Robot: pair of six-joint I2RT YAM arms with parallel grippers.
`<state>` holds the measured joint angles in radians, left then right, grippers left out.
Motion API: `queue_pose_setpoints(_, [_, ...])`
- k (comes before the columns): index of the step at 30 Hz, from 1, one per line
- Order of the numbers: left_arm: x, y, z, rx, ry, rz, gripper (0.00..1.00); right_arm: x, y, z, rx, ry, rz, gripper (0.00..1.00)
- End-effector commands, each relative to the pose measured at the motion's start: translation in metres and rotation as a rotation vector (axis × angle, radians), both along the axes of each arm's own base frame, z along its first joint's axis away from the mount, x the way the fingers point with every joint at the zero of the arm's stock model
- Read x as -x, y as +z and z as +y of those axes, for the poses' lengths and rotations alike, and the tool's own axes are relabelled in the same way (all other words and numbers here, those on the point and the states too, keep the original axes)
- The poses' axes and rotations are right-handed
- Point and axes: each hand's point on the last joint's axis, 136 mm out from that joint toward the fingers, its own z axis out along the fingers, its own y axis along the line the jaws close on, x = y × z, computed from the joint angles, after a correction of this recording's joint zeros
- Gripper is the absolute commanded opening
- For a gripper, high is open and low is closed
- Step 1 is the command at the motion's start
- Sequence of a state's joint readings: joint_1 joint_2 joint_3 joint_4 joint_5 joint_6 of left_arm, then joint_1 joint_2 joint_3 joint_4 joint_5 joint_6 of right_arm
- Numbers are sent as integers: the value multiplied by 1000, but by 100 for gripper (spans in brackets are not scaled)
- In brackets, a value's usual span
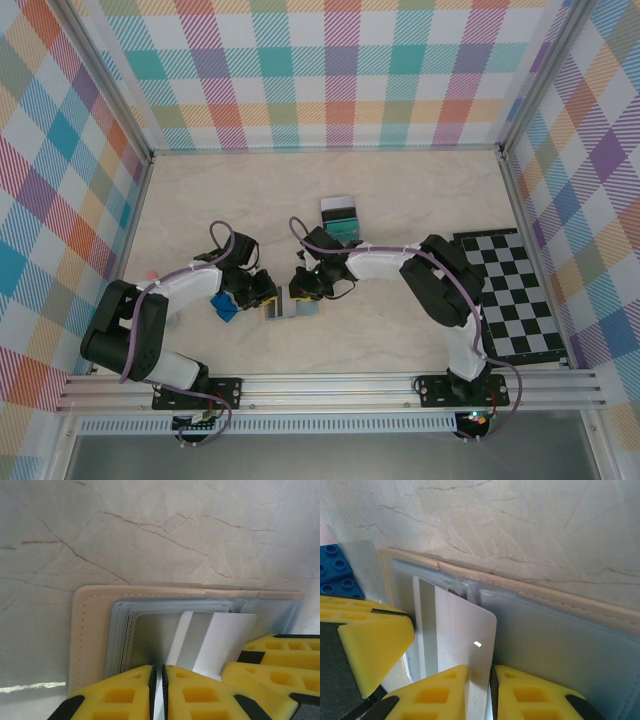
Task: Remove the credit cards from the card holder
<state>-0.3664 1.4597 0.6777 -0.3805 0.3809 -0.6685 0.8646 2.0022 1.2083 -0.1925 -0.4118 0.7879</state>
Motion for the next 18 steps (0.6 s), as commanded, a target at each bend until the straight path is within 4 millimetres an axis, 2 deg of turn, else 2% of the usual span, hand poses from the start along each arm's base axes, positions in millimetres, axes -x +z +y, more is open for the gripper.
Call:
queue_pose_setpoints(1, [16,-19,7,-40,-2,52,14,-5,3,10,-42,0,7,20])
queue_pose_setpoints(6, [23,-25,12,-54,7,64,14,-7,5,11,-55,-3,2,16])
queue_pose_setpoints(10, [22,-22,12,-57,2,49,14,-8,6,8,-47,-11,-7,11])
queue_pose_setpoints(15, [16,-13,13,-64,-3,12,14,-11,9,-4,-9,-26,-46,1])
queue_pose_setpoints(18, [13,-7,12,-59,-9,-7,16,-13,14,-14,11,-28,-81,0])
